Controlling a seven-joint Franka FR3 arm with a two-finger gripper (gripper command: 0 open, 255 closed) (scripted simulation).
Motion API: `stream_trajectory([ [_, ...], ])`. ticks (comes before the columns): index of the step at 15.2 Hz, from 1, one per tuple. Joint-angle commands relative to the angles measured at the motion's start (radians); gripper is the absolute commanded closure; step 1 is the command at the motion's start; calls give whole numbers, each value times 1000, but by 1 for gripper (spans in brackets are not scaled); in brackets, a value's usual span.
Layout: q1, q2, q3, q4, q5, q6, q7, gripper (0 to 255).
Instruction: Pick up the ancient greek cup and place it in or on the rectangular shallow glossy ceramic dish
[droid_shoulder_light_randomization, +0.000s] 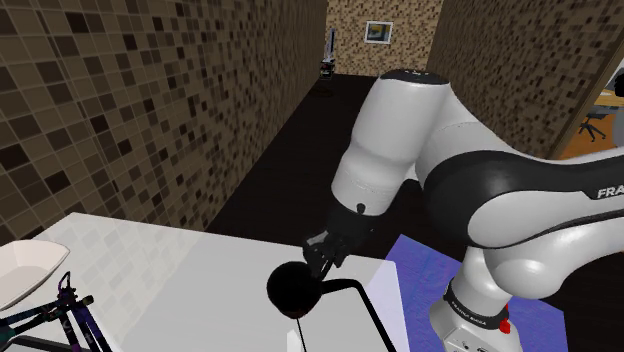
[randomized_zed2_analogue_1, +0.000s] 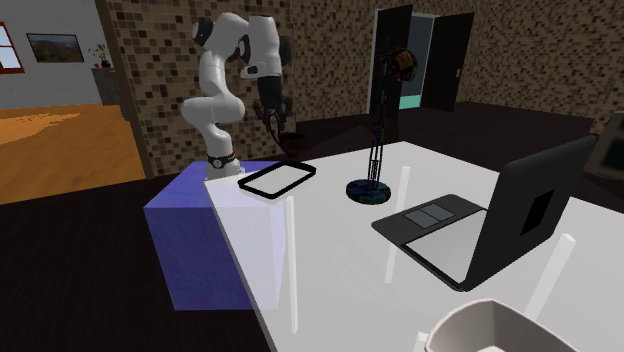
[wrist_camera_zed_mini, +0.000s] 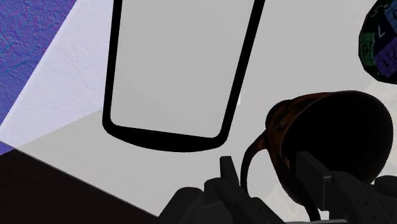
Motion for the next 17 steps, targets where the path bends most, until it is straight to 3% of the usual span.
stream_trajectory([
  [1, 48, -102, -26, -56, 17, -52, 3, 255],
  [7, 173, -397, -93, -180, 23, -240, 38, 255],
  [17, 213, -394, -25, -306, 91, -115, 41, 255],
])
